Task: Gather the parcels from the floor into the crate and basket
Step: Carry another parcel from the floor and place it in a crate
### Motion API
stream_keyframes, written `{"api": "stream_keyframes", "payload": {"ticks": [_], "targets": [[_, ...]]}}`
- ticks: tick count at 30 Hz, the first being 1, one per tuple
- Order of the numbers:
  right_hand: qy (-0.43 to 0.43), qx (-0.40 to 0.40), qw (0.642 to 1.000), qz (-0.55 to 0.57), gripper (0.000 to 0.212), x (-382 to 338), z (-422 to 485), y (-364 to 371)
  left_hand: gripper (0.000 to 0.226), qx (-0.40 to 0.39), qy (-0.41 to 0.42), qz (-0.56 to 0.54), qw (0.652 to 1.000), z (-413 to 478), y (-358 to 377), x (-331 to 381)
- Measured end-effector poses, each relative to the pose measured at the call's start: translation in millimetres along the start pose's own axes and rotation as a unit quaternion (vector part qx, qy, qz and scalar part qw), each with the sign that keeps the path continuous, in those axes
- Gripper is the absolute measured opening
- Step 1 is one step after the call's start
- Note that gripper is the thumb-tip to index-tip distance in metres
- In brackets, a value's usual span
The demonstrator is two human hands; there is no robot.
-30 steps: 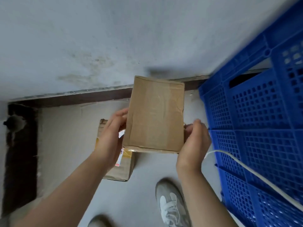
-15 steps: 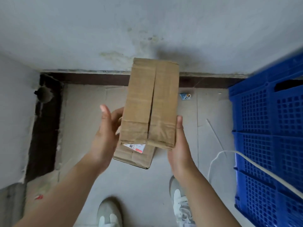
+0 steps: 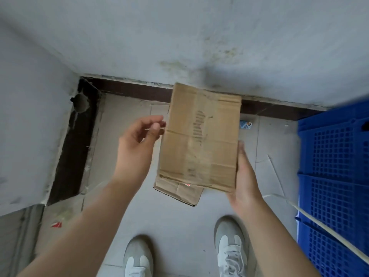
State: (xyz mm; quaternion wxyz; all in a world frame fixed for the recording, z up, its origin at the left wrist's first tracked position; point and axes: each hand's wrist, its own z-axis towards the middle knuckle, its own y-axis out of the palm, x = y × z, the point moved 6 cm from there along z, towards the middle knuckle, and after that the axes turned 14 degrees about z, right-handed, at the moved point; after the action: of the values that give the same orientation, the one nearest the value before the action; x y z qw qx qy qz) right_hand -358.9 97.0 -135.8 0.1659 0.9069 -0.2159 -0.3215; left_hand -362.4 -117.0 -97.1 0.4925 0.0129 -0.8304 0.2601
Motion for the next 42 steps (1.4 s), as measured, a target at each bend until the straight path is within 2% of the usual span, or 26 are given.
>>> {"api": "stream_keyframes", "payload": {"ticks": [2, 5, 6, 7, 9, 12, 15, 17, 19, 22, 27, 30, 32, 33, 34, 36, 38, 39, 41, 42], "targets": [[0.032, -0.028, 0.999, 0.027, 0.059, 5, -4, 6, 0.021, 0.004, 0.000, 0.028, 1.000, -2, -1, 2], [0.017, -0.004, 1.000, 0.000, 0.054, 17, -2, 6, 0.079, -0.062, -0.100, 0.071, 0.991, -1, 4, -5], [-0.005, 0.013, 1.000, -0.028, 0.051, 21, 0, 4, 0.081, -0.103, -0.129, 0.078, 0.983, -3, 8, -6], [-0.025, 0.030, 0.998, -0.055, 0.046, 22, 1, 2, 0.068, -0.137, -0.136, 0.070, 0.979, -5, 12, -7], [-0.058, 0.056, 0.995, -0.064, 0.041, 21, 4, -4, 0.043, -0.149, -0.139, 0.028, 0.979, -9, 14, -12], [-0.106, 0.048, 0.993, -0.036, 0.046, 10, 1, -1, 0.038, -0.159, -0.109, -0.020, 0.981, -19, 16, -14], [-0.110, 0.023, 0.993, -0.044, 0.017, 10, 1, 5, 0.009, -0.162, -0.093, 0.000, 0.982, -27, 20, -22], [-0.096, 0.003, 0.995, -0.033, 0.012, 13, 2, 7, 0.009, -0.162, -0.108, -0.012, 0.981, -32, 23, -29], [-0.088, -0.006, 0.996, -0.020, 0.021, 12, 3, 8, 0.015, -0.164, -0.116, -0.027, 0.979, -34, 25, -30], [-0.117, -0.008, 0.992, -0.055, 0.016, 10, 3, 2, 0.022, -0.169, -0.113, -0.044, 0.978, -35, 29, -28], [-0.115, 0.008, 0.991, -0.072, 0.031, 17, 2, -3, 0.024, -0.164, -0.134, -0.070, 0.975, -34, 32, -32], [-0.047, 0.011, 0.998, -0.045, 0.013, 28, 4, -8, 0.022, -0.141, -0.112, -0.069, 0.981, -33, 30, -29], [0.022, 0.027, 0.999, -0.006, 0.039, 38, 6, -11, 0.025, -0.109, -0.049, -0.046, 0.992, -31, 22, -22], [0.012, 0.049, 0.999, -0.011, 0.047, 37, 6, -15, 0.030, -0.090, -0.011, -0.023, 0.996, -30, 15, -16], [-0.034, 0.060, 0.996, -0.051, 0.052, 34, 7, -17, 0.040, -0.075, 0.018, 0.011, 0.997, -30, 10, -11], [-0.140, 0.074, 0.972, -0.174, 0.050, 27, 10, -22, 0.079, -0.066, 0.017, 0.117, 0.991, -27, 6, -14], [-0.158, 0.095, 0.957, -0.224, 0.043, 34, 17, -27, 0.110, -0.079, -0.016, 0.233, 0.969, -25, 13, -28], [-0.154, 0.086, 0.956, -0.234, 0.039, 42, 22, -29, 0.116, -0.082, -0.013, 0.279, 0.957, -25, 19, -32], [-0.111, 0.057, 0.957, -0.263, 0.047, 57, 29, -23, 0.106, -0.063, 0.027, 0.313, 0.947, -18, 25, -30], [-0.091, 0.055, 0.956, -0.275, 0.050, 61, 29, -19, 0.089, -0.032, 0.037, 0.300, 0.953, -10, 22, -25]]}}
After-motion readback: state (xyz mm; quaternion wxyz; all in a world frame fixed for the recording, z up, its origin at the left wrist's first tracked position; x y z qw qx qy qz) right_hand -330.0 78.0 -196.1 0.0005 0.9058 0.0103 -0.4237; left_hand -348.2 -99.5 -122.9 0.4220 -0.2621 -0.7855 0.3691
